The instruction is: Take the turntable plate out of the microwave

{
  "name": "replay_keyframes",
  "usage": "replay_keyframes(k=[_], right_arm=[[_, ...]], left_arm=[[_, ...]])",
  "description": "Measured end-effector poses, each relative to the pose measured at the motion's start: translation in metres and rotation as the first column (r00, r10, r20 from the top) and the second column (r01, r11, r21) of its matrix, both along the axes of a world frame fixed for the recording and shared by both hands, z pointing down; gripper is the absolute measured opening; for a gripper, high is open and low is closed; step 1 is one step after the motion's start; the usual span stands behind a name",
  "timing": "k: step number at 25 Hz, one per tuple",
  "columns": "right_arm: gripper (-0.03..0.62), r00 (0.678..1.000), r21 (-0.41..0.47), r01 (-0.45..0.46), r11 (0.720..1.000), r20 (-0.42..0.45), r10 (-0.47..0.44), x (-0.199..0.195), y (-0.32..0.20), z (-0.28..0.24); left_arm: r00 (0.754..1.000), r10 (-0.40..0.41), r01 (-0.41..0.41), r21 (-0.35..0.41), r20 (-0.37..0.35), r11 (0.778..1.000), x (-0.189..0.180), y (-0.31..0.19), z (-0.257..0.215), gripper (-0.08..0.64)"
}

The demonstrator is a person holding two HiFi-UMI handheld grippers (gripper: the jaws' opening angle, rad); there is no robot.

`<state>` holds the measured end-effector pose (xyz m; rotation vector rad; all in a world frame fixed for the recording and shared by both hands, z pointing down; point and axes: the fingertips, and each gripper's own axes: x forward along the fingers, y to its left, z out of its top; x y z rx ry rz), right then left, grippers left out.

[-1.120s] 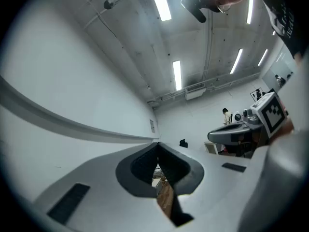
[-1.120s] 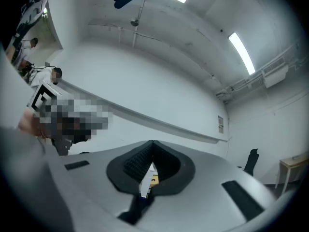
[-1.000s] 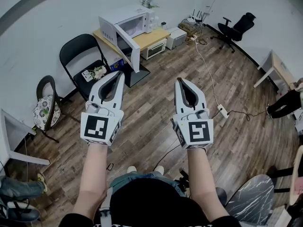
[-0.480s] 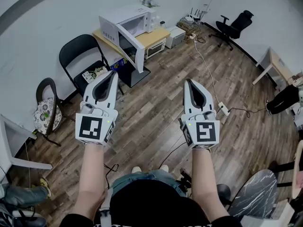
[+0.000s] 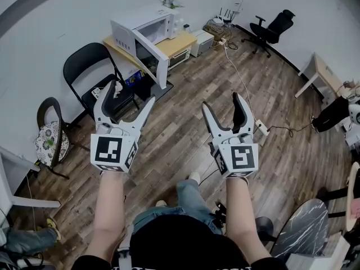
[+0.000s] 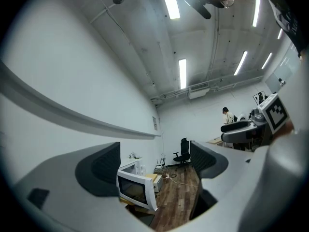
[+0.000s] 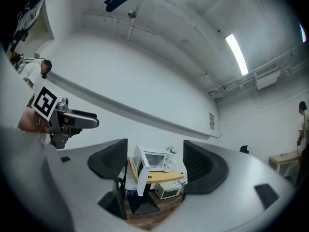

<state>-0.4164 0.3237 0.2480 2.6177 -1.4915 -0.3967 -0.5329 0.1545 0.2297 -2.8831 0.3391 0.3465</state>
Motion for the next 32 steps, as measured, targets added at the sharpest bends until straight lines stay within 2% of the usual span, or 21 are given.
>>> replay_keyframes(k=[2, 8, 16, 23, 28, 32], right_arm=[[0.353, 1.0, 0.002, -0.003, 1.0, 0.007, 0.003, 0.01, -0.002, 0.002], [0.351, 0.999, 0.013, 0.034, 0.999, 0.042, -0.035, 0.06, -0.019, 0.011], [0.351, 0.993, -0.007, 0.101, 0.995, 0.056, -0.101, 0.173, -0.038, 0.017], [0.351, 0.981, -0.037, 0.189, 0.981, 0.047, -0.187, 0.276, -0.047, 0.005], [0.351, 0.97, -0.045, 0.238, 0.97, 0.059, -0.235, 0.325, -0.063, 0.009], [0.351, 0.963, -0.053, 0.264, 0.963, 0.06, -0.261, 0.345, -0.079, 0.015]], left_arm=[[1.0, -0.015, 0.016, -0.023, 0.011, 1.0, 0.009, -0.006, 0.004, 0.449], [0.998, -0.048, 0.049, -0.047, 0.037, 0.998, 0.055, -0.017, 0.014, 0.451], [0.995, -0.082, 0.084, -0.048, 0.053, 0.995, 0.168, -0.022, 0.018, 0.449], [0.985, -0.169, 0.171, -0.056, 0.034, 0.984, 0.26, -0.024, 0.004, 0.449], [0.968, -0.248, 0.251, -0.061, 0.045, 0.966, 0.305, -0.03, 0.01, 0.449], [0.962, -0.266, 0.27, -0.07, 0.057, 0.96, 0.337, -0.04, 0.013, 0.449]])
